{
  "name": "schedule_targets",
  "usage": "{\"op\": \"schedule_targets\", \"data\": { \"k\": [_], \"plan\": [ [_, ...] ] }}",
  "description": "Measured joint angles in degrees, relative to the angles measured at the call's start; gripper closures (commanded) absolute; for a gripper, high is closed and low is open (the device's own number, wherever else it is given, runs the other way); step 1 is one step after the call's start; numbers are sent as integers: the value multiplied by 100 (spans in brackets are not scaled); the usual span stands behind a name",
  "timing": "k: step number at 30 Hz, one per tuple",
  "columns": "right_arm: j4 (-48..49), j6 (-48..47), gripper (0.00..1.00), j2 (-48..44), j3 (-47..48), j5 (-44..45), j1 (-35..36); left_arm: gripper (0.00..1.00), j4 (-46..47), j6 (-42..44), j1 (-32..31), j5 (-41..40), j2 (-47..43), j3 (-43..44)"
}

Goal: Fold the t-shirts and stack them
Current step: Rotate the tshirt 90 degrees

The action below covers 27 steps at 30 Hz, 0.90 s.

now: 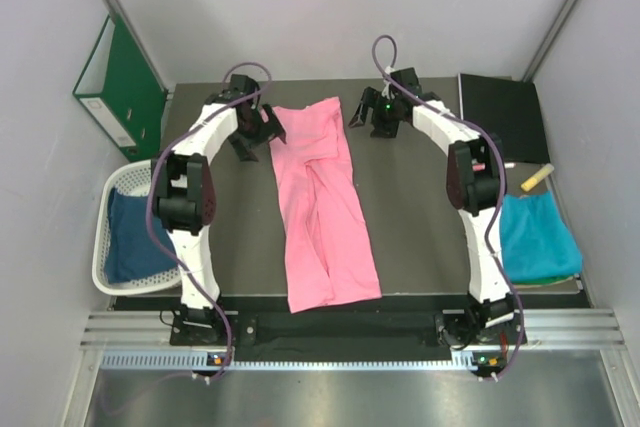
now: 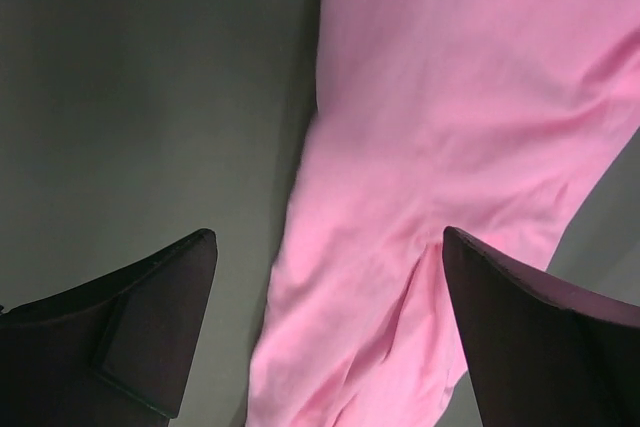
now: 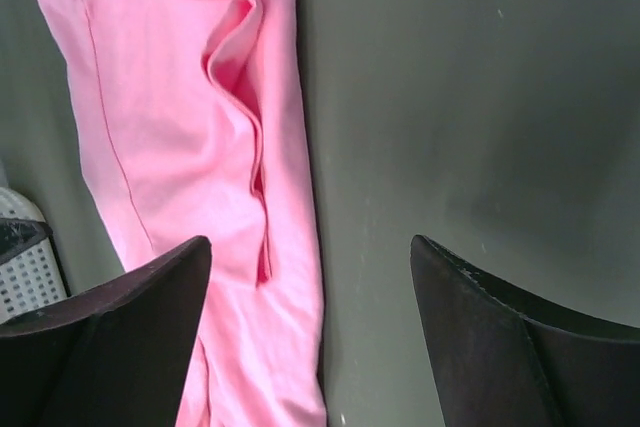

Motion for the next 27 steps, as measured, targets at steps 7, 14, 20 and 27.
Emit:
{"op": "schedule_targets", "data": {
  "k": [7,14,20,27],
  "plan": [
    [345,549,21,791,680,-111,177,1,28,188,494,459,756,761],
    [428,850,33,1386,1556,-186,413,1,20,245,612,820,1121,839],
    [420,944,71,1528,1641,-223,448,1,0,286,708,1062,1215,997],
    [286,957,100,1655,1679,-92,487,1,24,302,872,1226,1215,1062]
  ]
}}
